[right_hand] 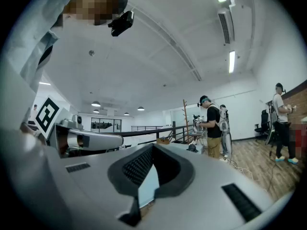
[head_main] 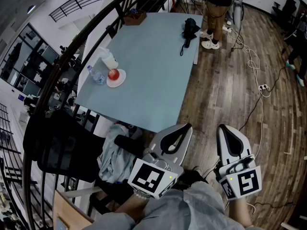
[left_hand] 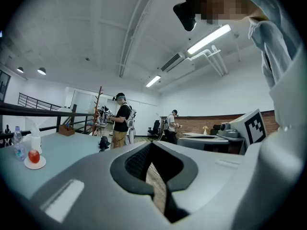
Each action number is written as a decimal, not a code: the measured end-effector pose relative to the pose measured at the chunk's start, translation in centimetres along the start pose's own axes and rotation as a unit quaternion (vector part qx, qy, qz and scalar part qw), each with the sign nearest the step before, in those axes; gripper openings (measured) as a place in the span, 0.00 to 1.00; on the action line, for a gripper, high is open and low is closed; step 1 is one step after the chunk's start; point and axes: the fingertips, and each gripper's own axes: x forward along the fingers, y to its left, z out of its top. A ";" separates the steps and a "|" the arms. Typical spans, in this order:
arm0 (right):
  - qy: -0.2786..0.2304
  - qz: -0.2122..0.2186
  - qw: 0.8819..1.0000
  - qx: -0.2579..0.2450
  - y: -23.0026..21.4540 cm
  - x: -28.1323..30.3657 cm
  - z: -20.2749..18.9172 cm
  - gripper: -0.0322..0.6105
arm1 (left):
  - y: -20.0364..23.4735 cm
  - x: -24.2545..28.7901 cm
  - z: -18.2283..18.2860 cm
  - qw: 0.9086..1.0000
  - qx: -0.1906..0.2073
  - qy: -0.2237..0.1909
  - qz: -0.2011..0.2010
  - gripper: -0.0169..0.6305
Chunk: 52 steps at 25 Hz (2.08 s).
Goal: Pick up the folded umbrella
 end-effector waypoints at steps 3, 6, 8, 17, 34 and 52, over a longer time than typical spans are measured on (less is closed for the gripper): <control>0.006 0.002 1.000 -0.001 -0.4 -0.2 0.1 0.05 | -0.2 0.1 0.1 1.000 -0.009 0.003 0.006 0.03; 0.006 0.005 1.000 -0.005 -1.0 -0.7 0.1 0.05 | -1.0 0.5 0.3 1.000 -0.020 0.012 0.009 0.03; 0.007 0.008 1.000 -0.008 -1.4 -1.0 0.1 0.05 | -1.8 0.9 0.4 1.000 -0.013 0.016 0.008 0.03; -0.013 0.002 0.999 0.031 -5.4 -3.7 0.7 0.05 | -6.5 3.8 0.7 1.000 0.003 0.019 -0.015 0.03; 0.004 -0.039 0.999 -0.003 -11.4 -6.9 -0.2 0.05 | -10.1 8.6 0.2 1.000 -0.002 0.018 -0.020 0.03; 0.016 -0.050 0.998 -0.022 -19.7 3.8 0.4 0.05 | -2.1 21.7 0.3 0.997 -0.035 0.018 -0.072 0.03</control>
